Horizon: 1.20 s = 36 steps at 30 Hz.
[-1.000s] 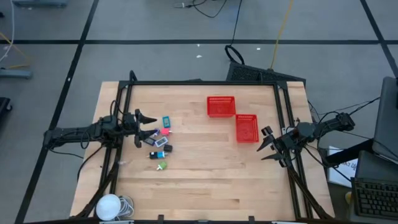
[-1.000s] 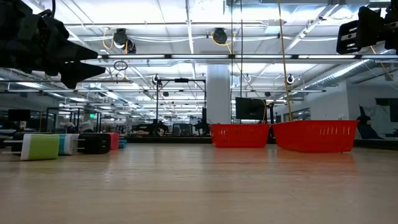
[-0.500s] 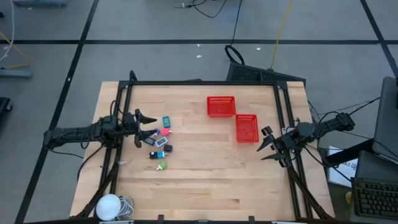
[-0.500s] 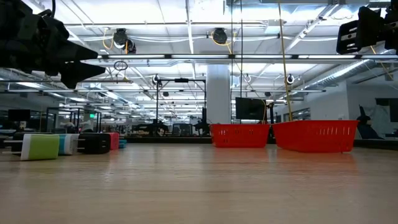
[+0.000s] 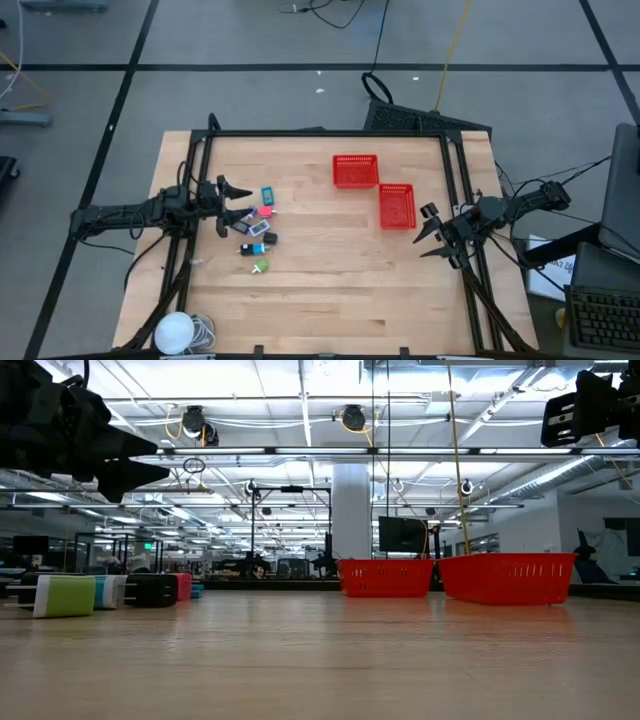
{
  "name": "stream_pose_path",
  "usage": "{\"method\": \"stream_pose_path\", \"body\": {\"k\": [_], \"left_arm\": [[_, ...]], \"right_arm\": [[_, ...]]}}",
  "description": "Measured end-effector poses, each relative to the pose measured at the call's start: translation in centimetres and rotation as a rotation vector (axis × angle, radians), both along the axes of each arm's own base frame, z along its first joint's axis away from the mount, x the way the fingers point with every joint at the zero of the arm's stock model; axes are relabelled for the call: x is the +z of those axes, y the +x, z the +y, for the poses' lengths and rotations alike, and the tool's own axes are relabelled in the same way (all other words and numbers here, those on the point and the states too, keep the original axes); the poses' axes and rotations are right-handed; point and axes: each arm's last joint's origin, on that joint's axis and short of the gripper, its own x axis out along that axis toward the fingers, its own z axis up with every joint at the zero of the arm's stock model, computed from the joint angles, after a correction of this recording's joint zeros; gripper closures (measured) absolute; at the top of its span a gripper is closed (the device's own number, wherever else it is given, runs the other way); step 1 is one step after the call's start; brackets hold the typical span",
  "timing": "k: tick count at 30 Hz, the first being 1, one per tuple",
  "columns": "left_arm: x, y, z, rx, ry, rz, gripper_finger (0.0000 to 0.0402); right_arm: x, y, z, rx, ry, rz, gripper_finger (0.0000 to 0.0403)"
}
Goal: Pick & Place Office items
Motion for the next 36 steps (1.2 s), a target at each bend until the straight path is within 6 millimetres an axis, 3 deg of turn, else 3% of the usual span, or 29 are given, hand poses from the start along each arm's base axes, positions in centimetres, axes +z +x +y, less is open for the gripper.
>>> {"method": "stream_pose_path", "body": {"k": [11,24,30,36], "left_arm": [[0.4,0.0,0.1,0.031,0.234,-0.004,0.0128],[1.2,-0.1,0.1,0.043,0.261,-0.088,0.0128],[2.0,-0.2,0.1,0.042,0.03,-0.202,0.0128],[2.5,-0.4,0.3,0.111,-0.094,-0.276,0.0128]], "right_arm": [[0.0,0.0,0.0,0.0,0.0,0.0,0.0238],[0.0,0.0,0.0,0.0,0.0,0.0,0.0238],[0.0,0.0,0.0,0.0,0.0,0.0,0.0238],[0.0,0.0,0.0,0.0,0.0,0.0,0.0238]]}}
